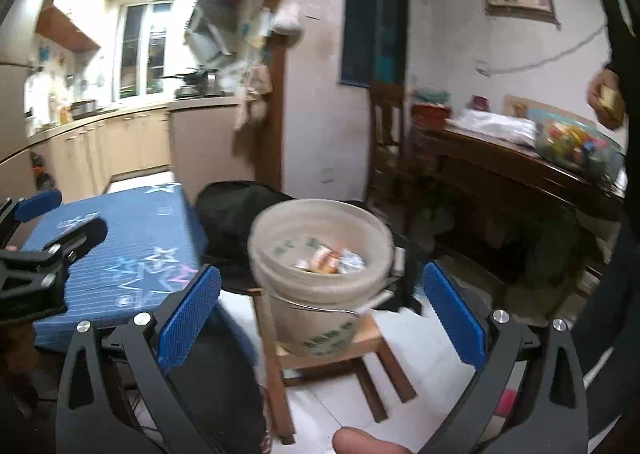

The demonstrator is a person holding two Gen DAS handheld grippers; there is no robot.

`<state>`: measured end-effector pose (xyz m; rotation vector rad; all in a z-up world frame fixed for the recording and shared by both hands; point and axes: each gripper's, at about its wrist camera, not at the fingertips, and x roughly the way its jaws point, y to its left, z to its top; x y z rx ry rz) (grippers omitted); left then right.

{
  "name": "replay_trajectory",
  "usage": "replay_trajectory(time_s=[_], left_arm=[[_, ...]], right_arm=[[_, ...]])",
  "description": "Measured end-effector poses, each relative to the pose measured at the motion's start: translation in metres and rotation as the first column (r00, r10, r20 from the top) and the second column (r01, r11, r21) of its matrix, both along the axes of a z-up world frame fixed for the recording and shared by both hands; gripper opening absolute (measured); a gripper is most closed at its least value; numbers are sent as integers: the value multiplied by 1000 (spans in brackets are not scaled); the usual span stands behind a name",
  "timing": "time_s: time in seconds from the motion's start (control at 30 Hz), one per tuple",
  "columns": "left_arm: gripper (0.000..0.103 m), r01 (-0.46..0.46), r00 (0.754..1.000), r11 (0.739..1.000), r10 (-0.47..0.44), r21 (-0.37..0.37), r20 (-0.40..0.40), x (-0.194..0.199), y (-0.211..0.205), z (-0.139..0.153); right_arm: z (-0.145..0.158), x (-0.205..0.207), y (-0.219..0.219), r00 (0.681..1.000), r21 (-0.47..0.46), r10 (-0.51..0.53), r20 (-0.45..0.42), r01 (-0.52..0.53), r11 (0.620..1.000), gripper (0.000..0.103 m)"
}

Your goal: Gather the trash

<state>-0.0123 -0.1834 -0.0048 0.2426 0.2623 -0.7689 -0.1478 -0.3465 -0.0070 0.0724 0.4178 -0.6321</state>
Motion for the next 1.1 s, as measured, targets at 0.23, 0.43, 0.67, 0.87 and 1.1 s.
replay_trajectory(time_s=[0.23, 0.43, 0.67, 0.87, 1.1], left_arm=[[98, -334, 935, 941, 324, -49, -146, 61, 77, -16], [98, -535, 831, 845, 522, -19, -194, 97, 128, -35], [98, -684, 702, 726, 683, 74, -204, 140, 176, -63], [98, -761, 590, 633, 767, 143, -252, 185, 217, -83], [98, -784, 551, 586, 809, 205, -204, 223, 234, -92]], right_arm=[[-19, 56, 39, 983, -1, 165, -75, -165, 986, 98], [-43, 118, 75, 935, -3, 304, -181, -309, 951, 98], [-47, 197, 114, 858, -33, 454, -239, -475, 880, 98], [-54, 265, 117, 819, -1, 511, -262, -530, 848, 98], [-71, 325, 116, 796, 49, 540, -274, -549, 834, 98]])
